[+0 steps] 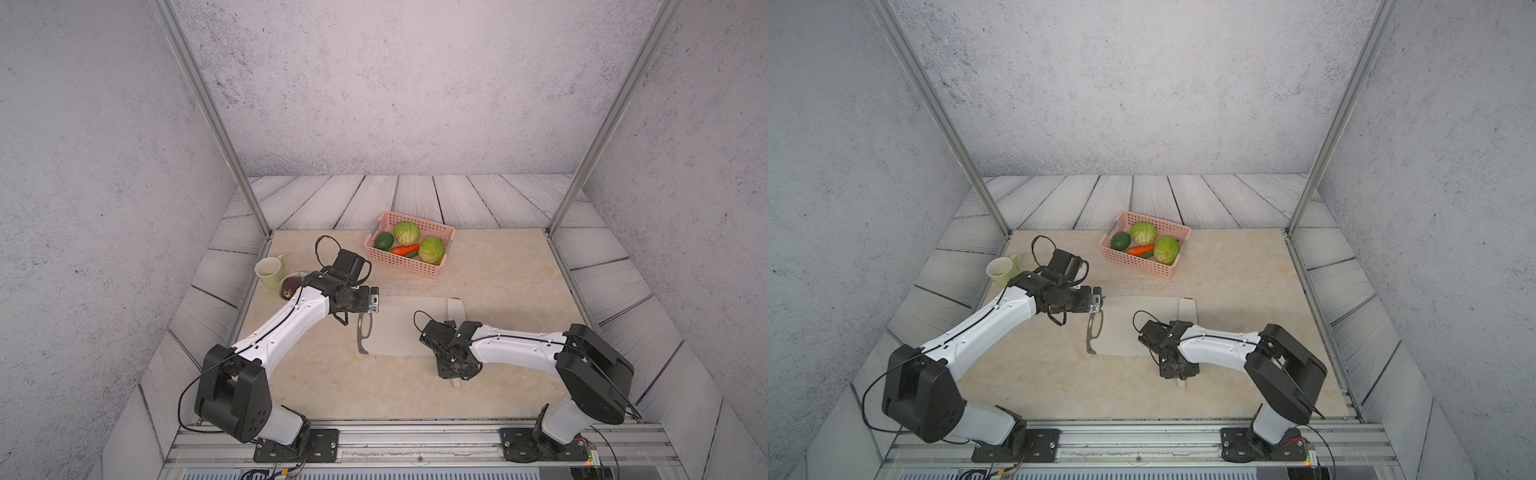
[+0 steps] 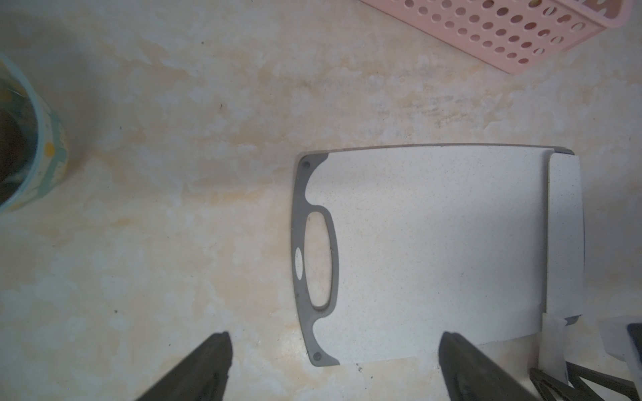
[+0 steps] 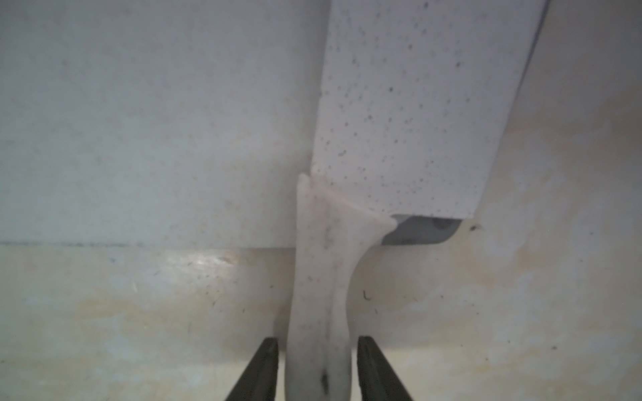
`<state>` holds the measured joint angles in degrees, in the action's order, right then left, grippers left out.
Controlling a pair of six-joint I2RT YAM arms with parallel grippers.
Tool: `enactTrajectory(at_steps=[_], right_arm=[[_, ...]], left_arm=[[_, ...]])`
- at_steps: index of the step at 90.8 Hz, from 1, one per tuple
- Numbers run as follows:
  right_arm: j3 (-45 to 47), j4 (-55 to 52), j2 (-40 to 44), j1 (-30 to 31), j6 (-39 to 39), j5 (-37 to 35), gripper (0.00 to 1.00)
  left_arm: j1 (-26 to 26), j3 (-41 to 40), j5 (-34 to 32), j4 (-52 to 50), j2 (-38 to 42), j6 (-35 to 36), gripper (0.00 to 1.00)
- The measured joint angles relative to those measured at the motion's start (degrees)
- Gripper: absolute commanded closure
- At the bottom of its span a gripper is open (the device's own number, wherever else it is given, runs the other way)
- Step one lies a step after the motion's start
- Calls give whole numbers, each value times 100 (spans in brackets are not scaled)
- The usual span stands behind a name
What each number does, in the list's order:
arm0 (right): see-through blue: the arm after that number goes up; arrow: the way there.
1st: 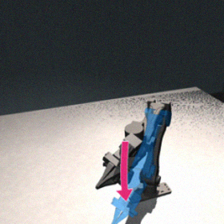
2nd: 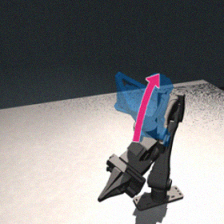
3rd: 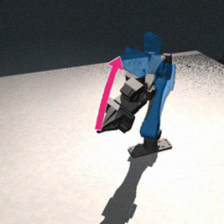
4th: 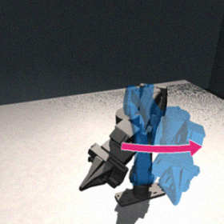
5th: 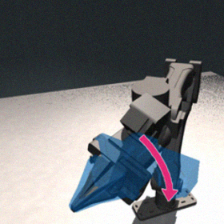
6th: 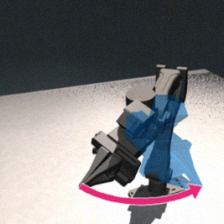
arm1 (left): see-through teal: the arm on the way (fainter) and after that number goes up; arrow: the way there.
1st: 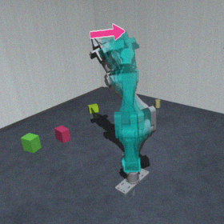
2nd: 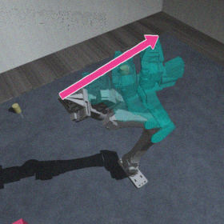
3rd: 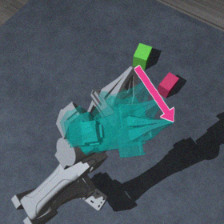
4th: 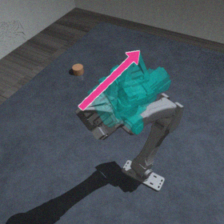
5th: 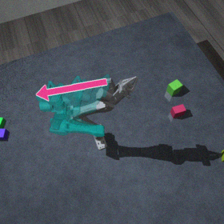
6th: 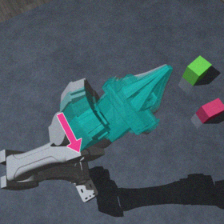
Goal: Align the knife with the edge of the cutting board
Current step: Adjust the knife at the edge of the cutting board.
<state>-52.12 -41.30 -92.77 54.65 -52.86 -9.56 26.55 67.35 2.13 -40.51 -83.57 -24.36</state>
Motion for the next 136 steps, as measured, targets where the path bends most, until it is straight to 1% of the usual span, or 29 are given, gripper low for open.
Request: enactTrajectory(at_steps=[28,56,69,118,136], right_arm=[[61,46,114,0,-20,26,52],[361,149,485,2,-111,170,52],[466,212,511,44,-168,225,53],[520,256,511,131,-264,256,62],[494,249,511,131,-262,251,64]], left_arm=[[24,0,0,0,0,0,2],[24,0,2,0,0,0,2],[24,0,2,0,0,0,2],[26,2,2,0,0,0,2],[26,2,2,0,0,0,2]])
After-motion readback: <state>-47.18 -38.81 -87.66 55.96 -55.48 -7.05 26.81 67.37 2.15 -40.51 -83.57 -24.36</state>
